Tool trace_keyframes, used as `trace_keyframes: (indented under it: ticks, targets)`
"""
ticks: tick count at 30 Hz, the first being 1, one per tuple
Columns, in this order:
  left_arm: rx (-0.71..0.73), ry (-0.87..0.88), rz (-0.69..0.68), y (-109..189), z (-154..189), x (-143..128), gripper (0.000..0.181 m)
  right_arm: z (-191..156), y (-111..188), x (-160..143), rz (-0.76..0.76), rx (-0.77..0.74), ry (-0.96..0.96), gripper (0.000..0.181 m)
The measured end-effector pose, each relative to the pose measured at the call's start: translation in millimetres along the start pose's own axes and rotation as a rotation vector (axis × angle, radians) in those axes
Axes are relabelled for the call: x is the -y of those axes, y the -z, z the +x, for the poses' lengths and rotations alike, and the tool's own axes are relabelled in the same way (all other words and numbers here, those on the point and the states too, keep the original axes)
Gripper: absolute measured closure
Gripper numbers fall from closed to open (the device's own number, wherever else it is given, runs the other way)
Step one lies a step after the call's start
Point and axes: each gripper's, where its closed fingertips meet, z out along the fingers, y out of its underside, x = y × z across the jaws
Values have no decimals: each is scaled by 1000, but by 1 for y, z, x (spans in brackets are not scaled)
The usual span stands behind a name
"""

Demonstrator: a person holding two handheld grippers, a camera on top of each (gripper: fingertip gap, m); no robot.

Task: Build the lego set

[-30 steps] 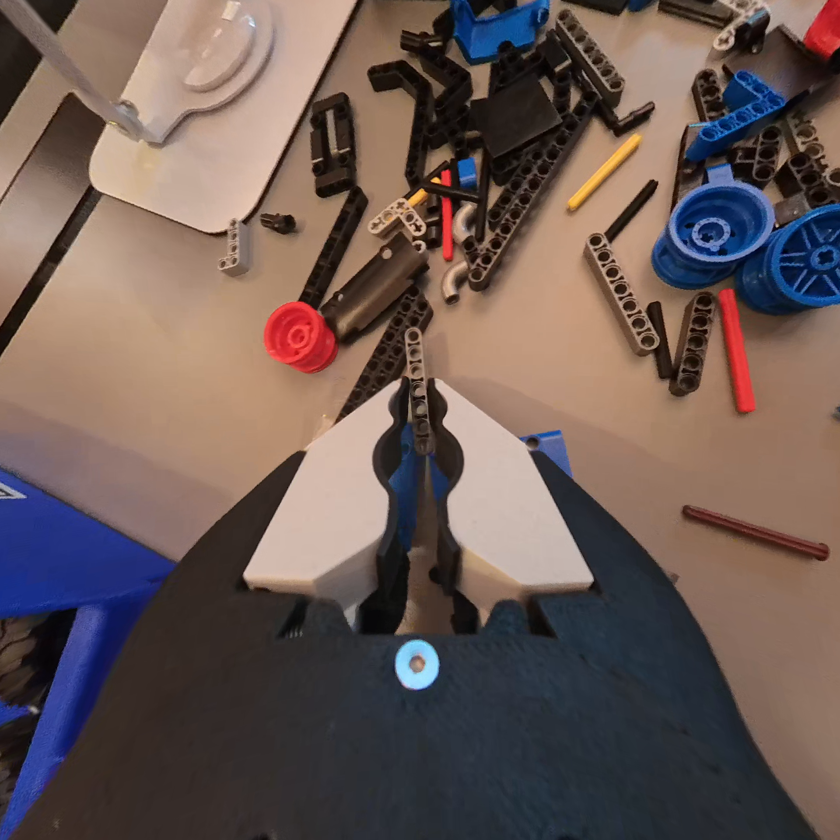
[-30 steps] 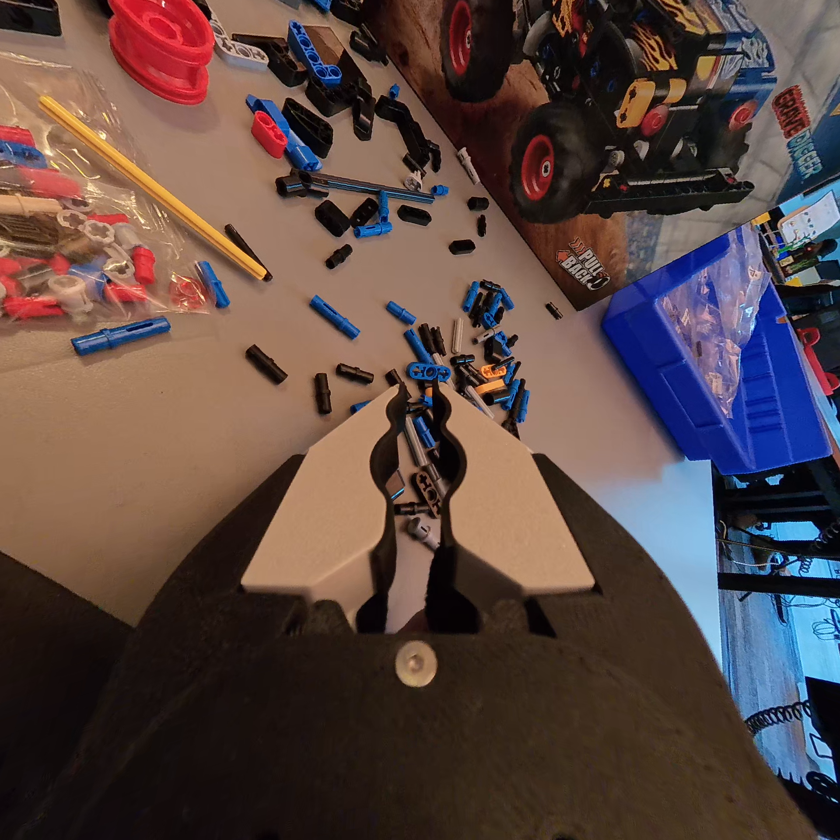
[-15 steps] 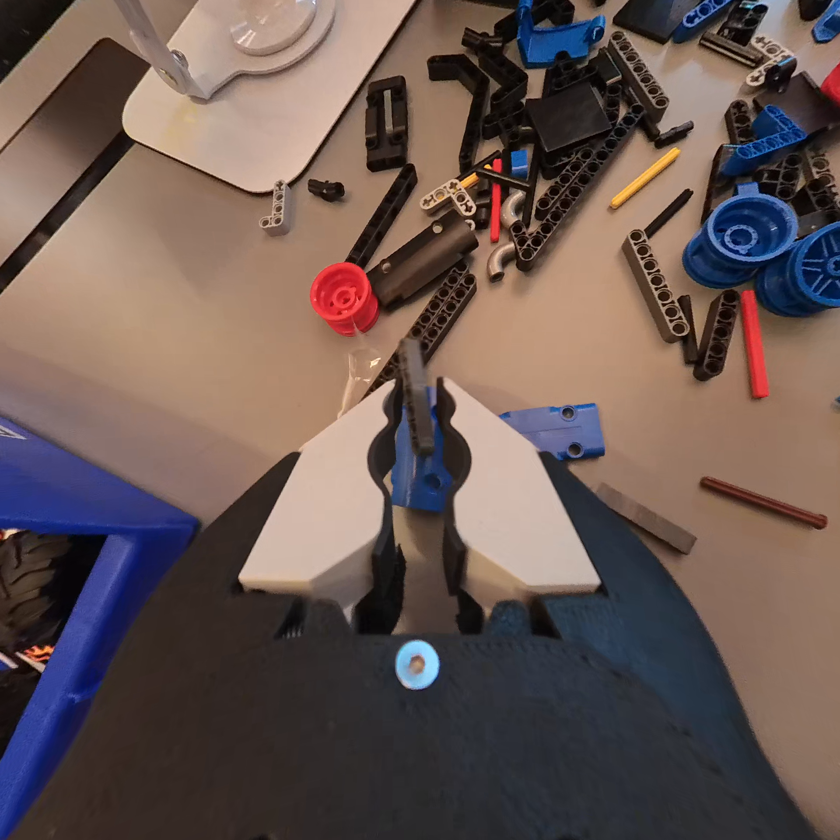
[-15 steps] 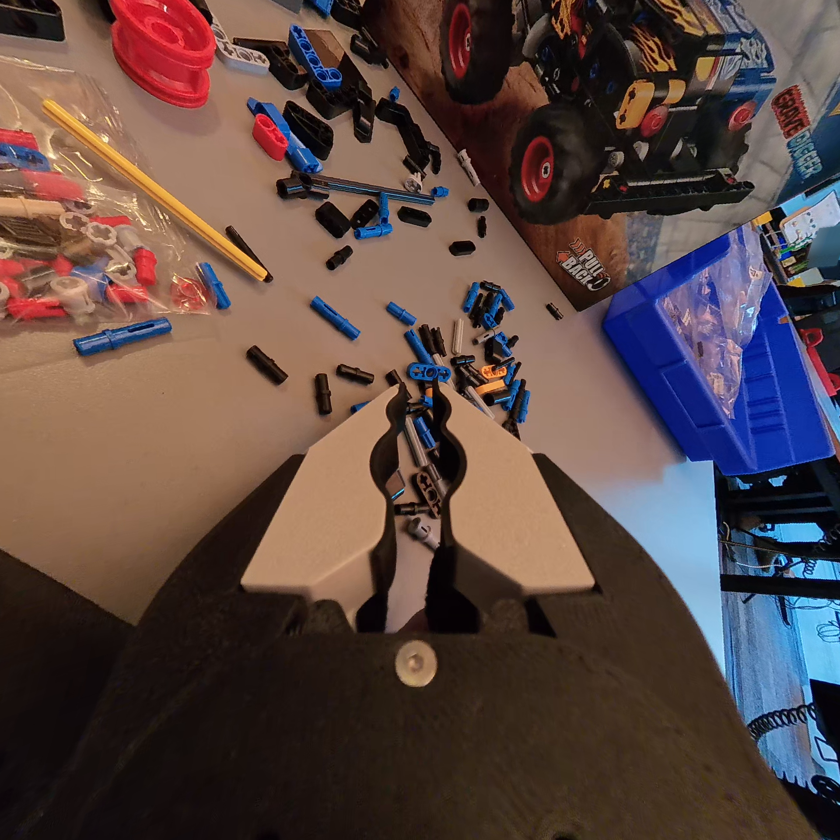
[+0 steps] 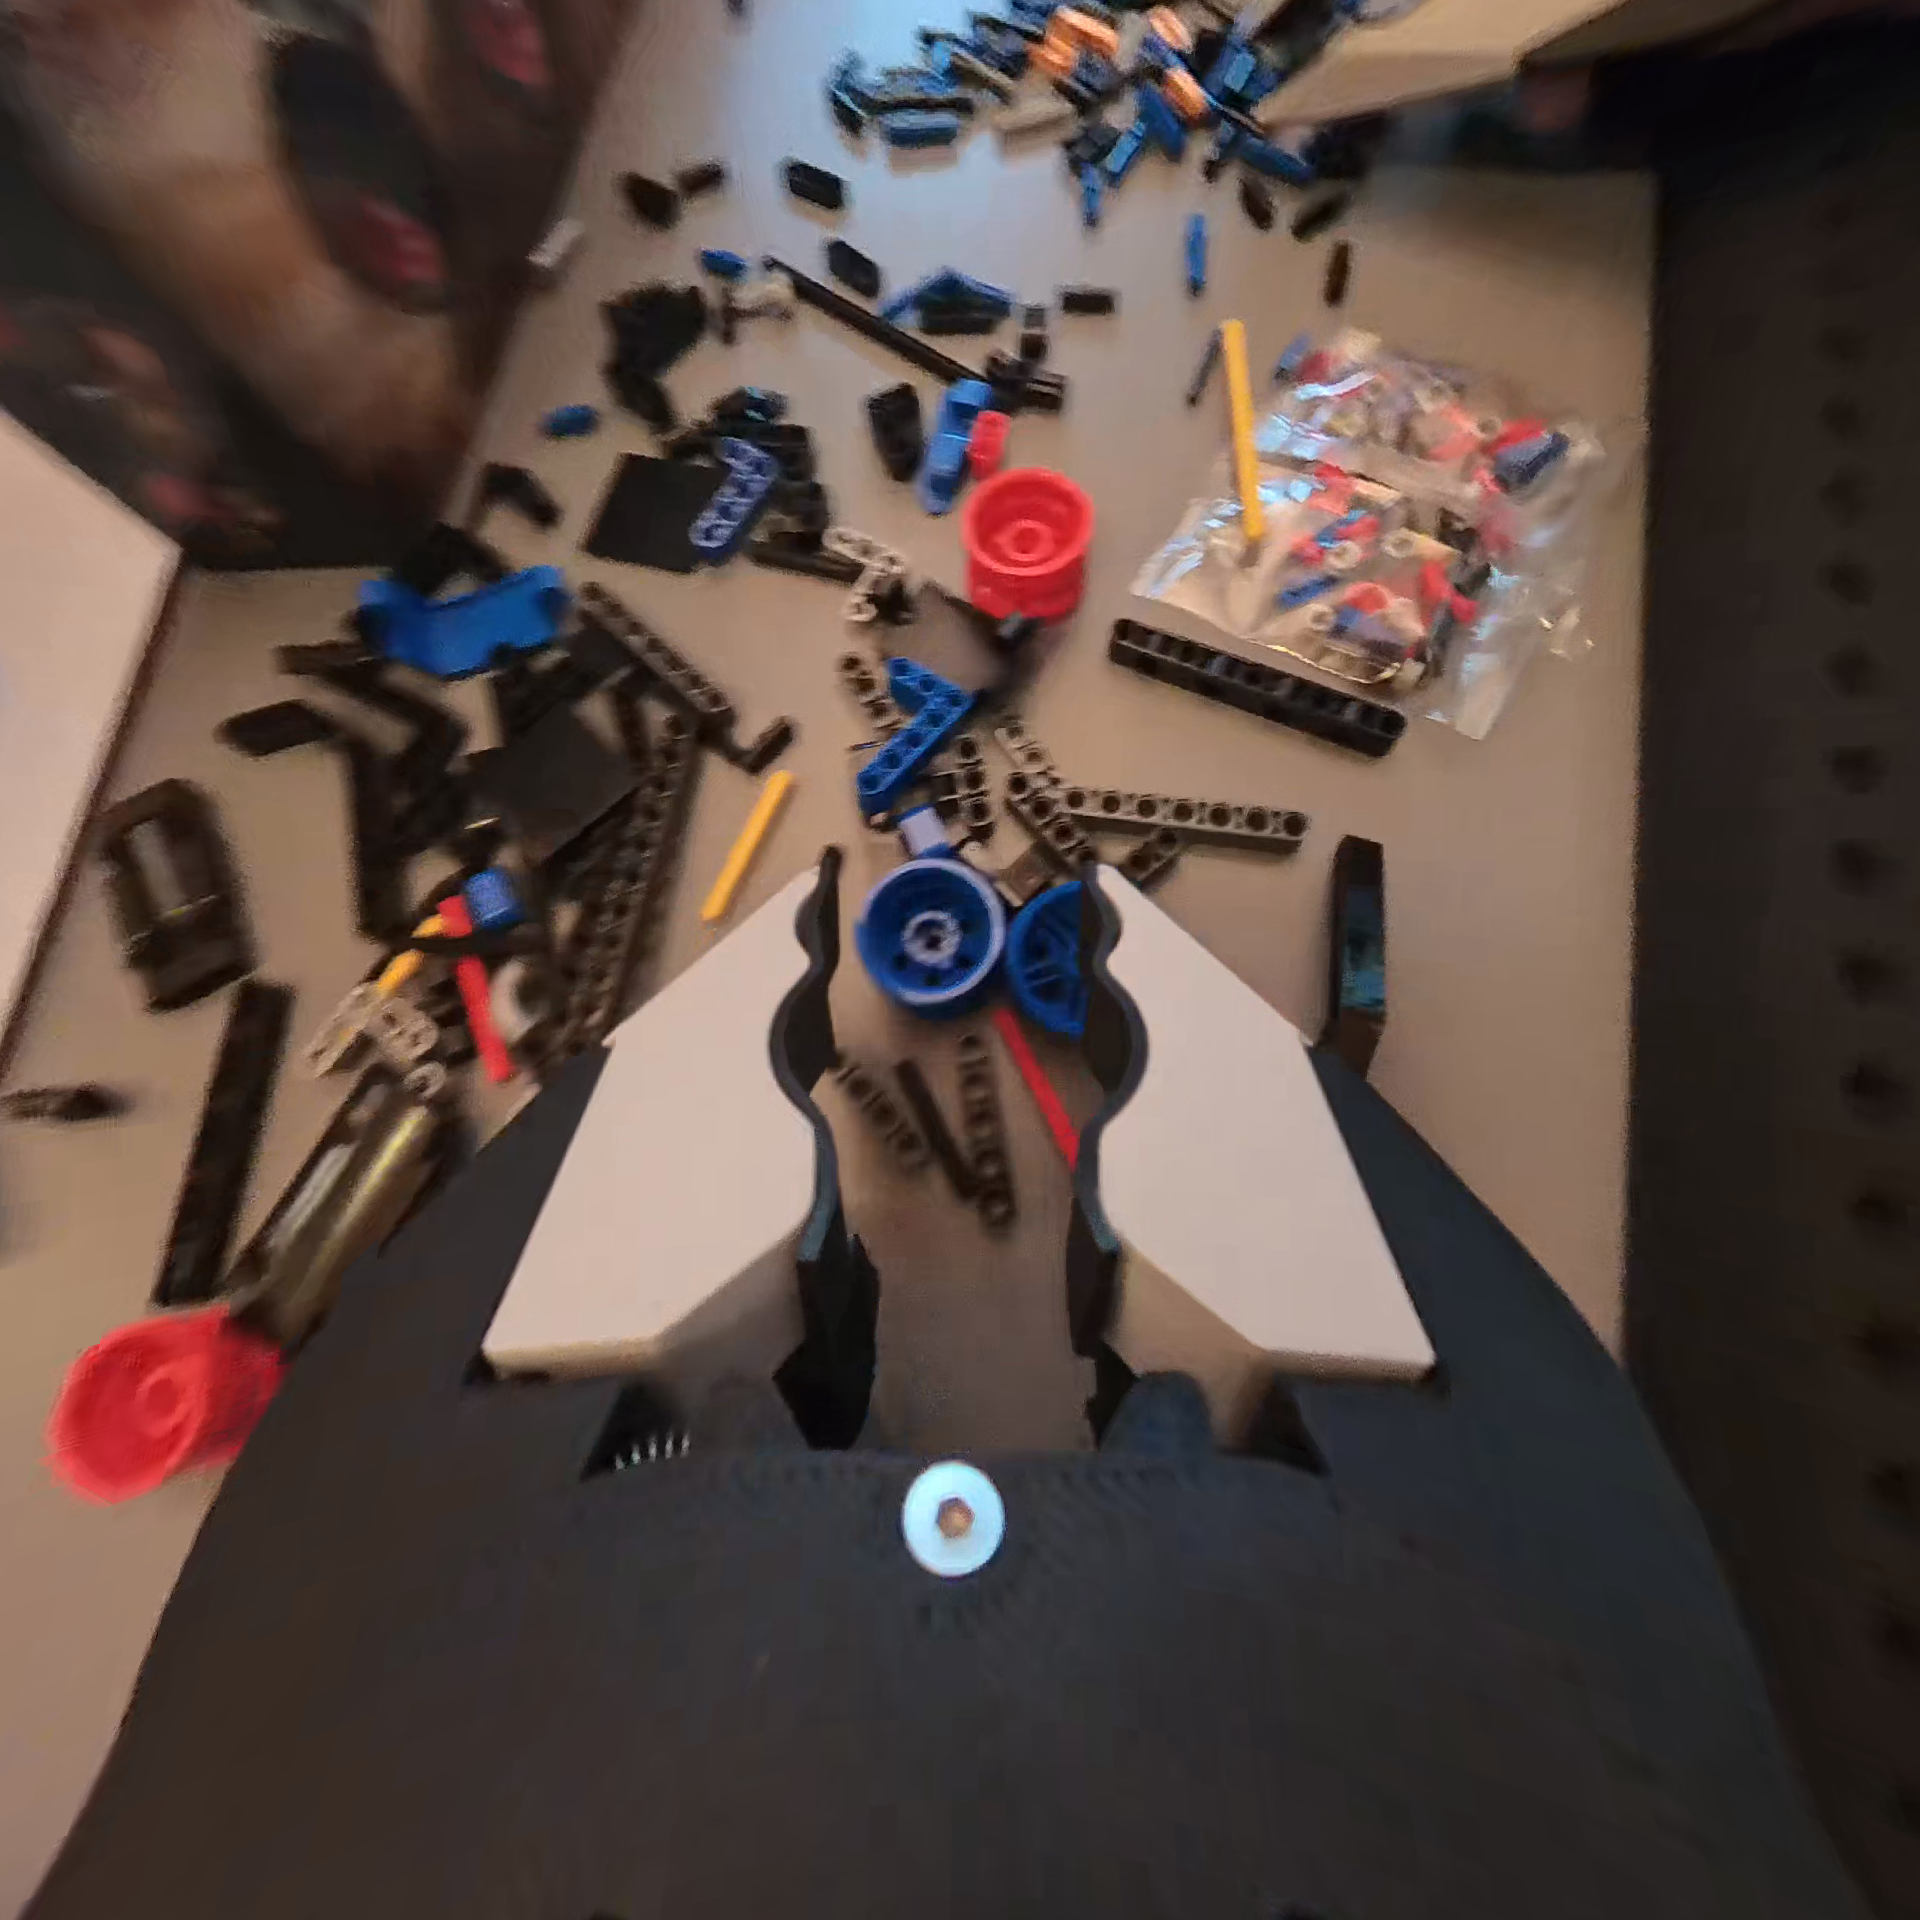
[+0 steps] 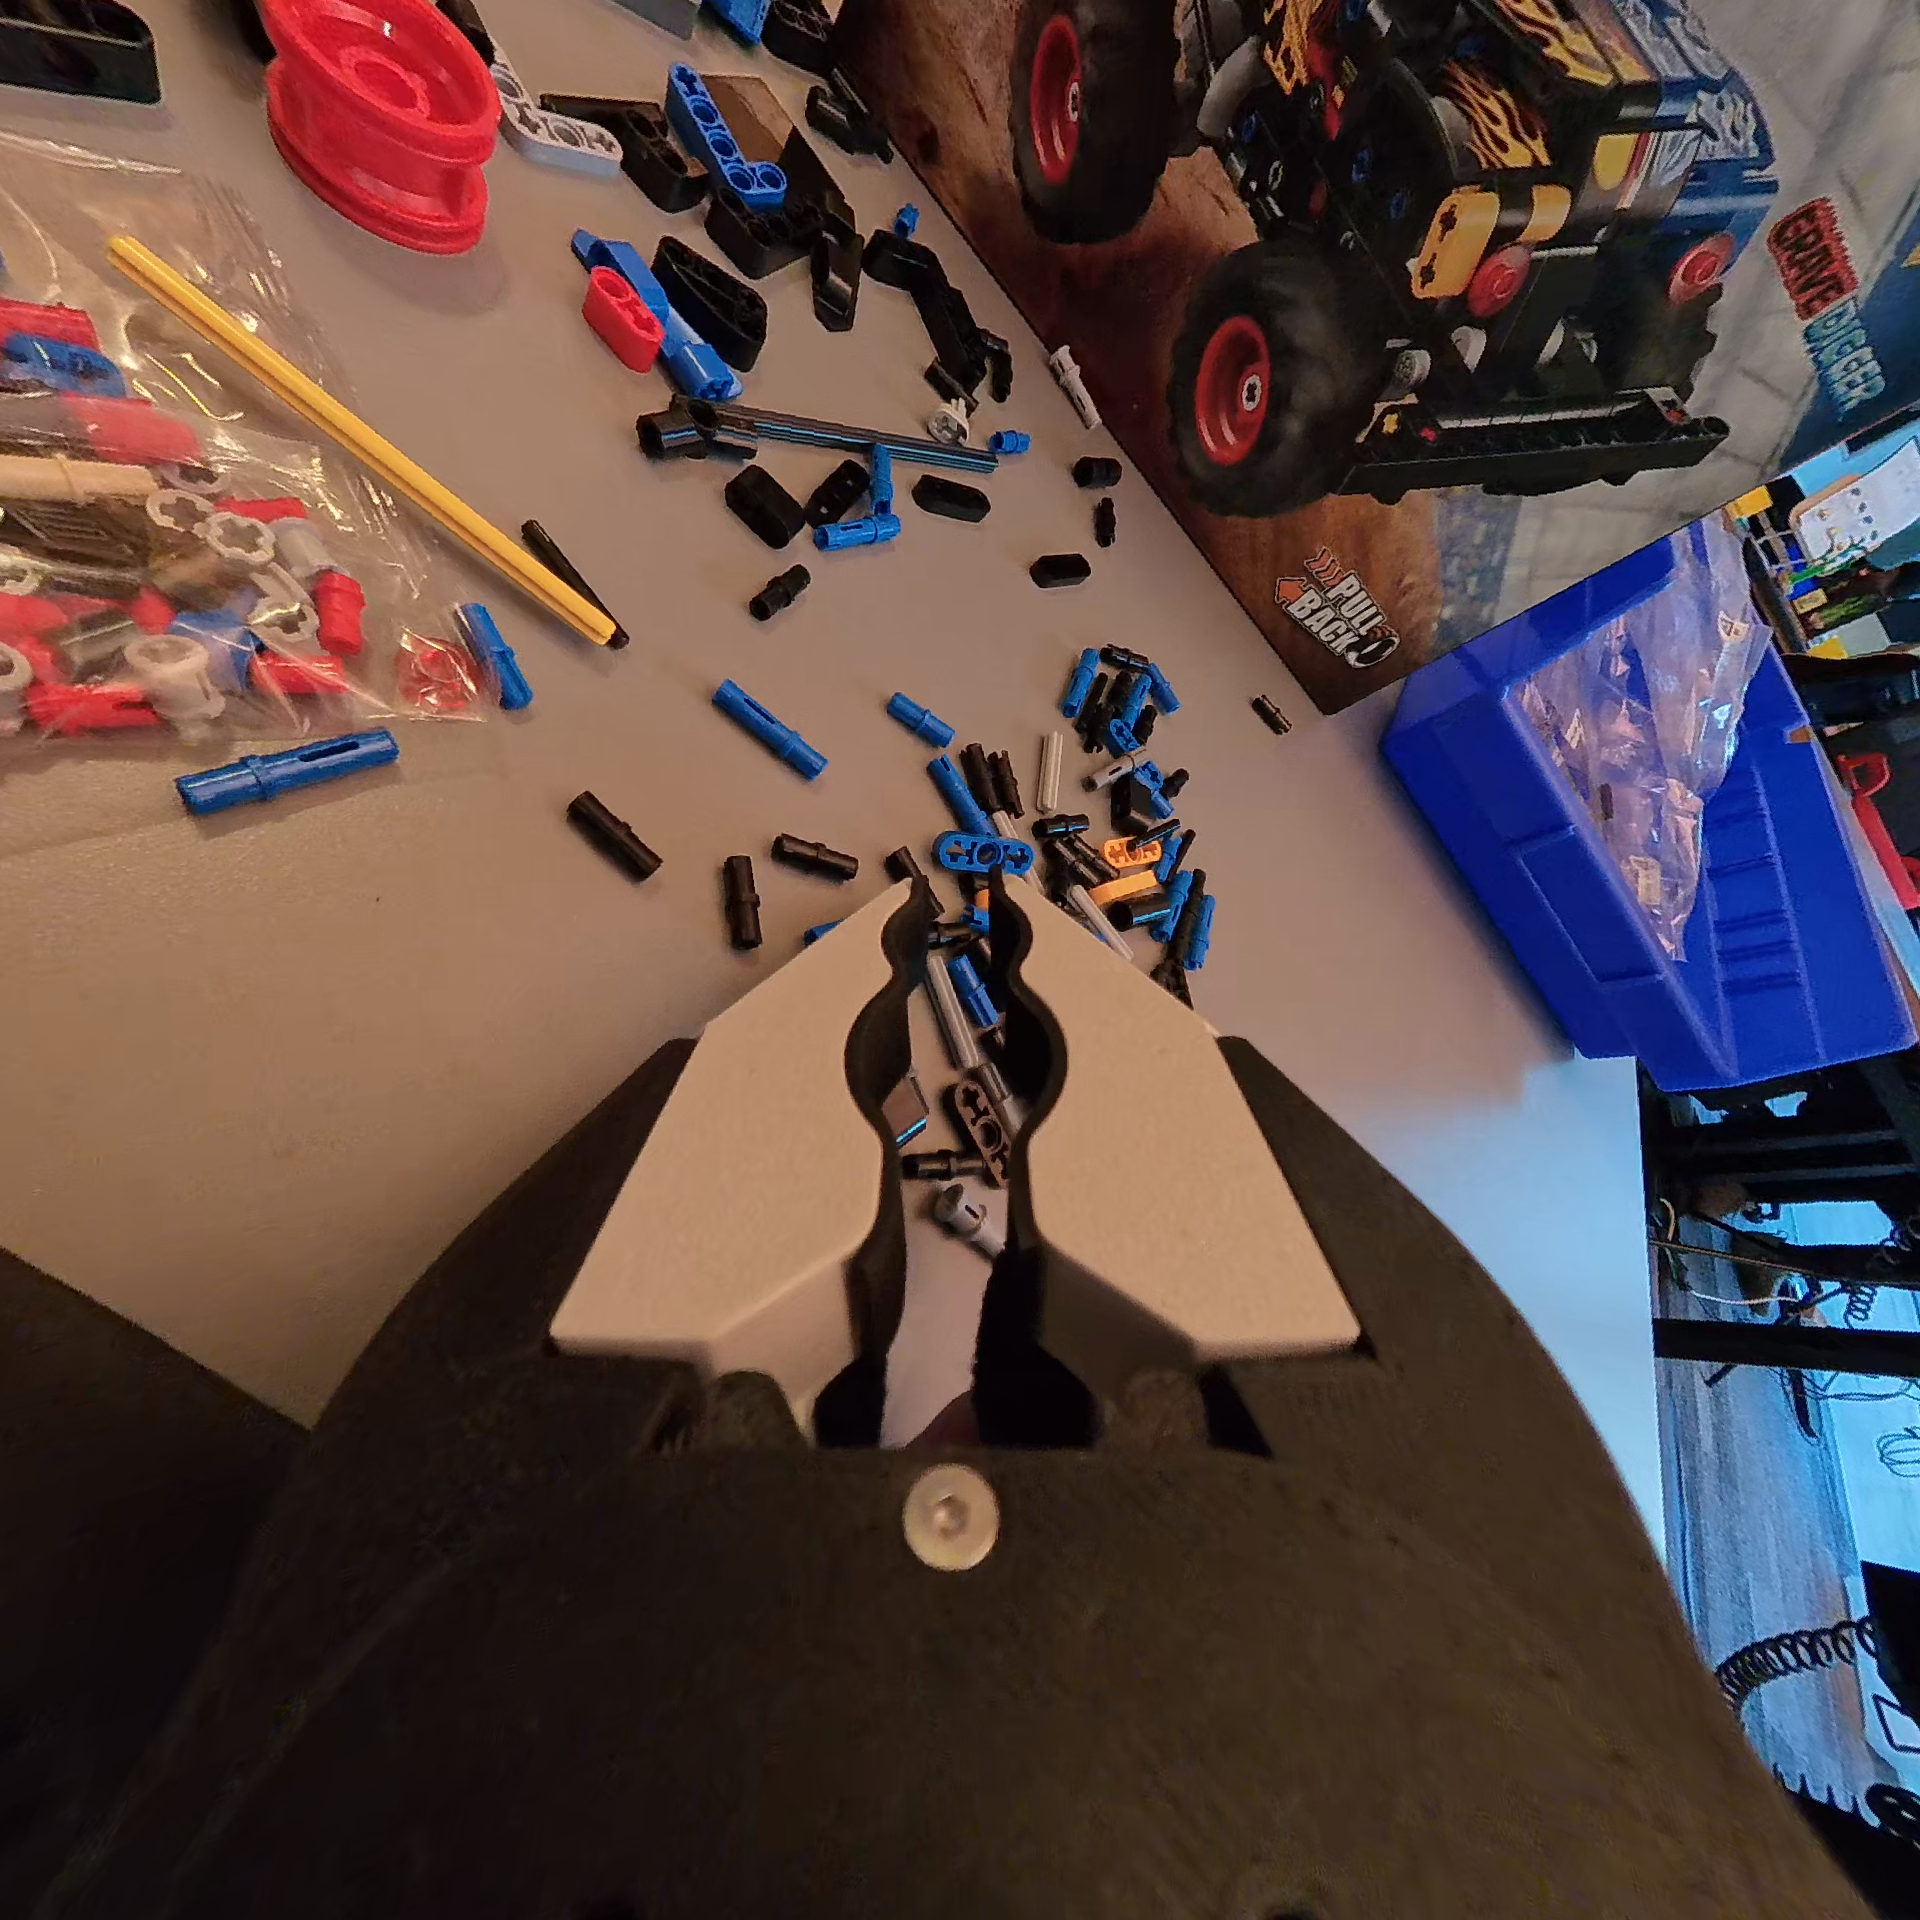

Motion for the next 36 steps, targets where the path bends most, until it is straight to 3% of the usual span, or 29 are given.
trace_keyframes:
  ticks: [3,6,14,18,23,27,31,36]
  targets:
    - [-8,-30,-31,-14,5,-5,136,0,0,0,5,0,-5,173]
    - [40,-7,-64,-4,-9,-15,155,1,1,1,10,2,-10,173]
    - [136,65,-121,25,-42,-44,153,0,1,1,12,5,-7,173]
    - [140,49,-62,29,-45,-26,148,0,1,1,14,6,-7,173]
    - [98,-26,-49,15,-40,-2,145,0,1,2,15,4,-7,173]
    - [148,-95,-123,-3,-61,2,146,1,1,1,16,2,-9,173]
    - [148,-93,-205,-19,-79,-8,146,1,1,1,18,0,-16,173]
    - [121,-65,-230,-26,-80,-19,162,1,1,1,18,1,-18,173]
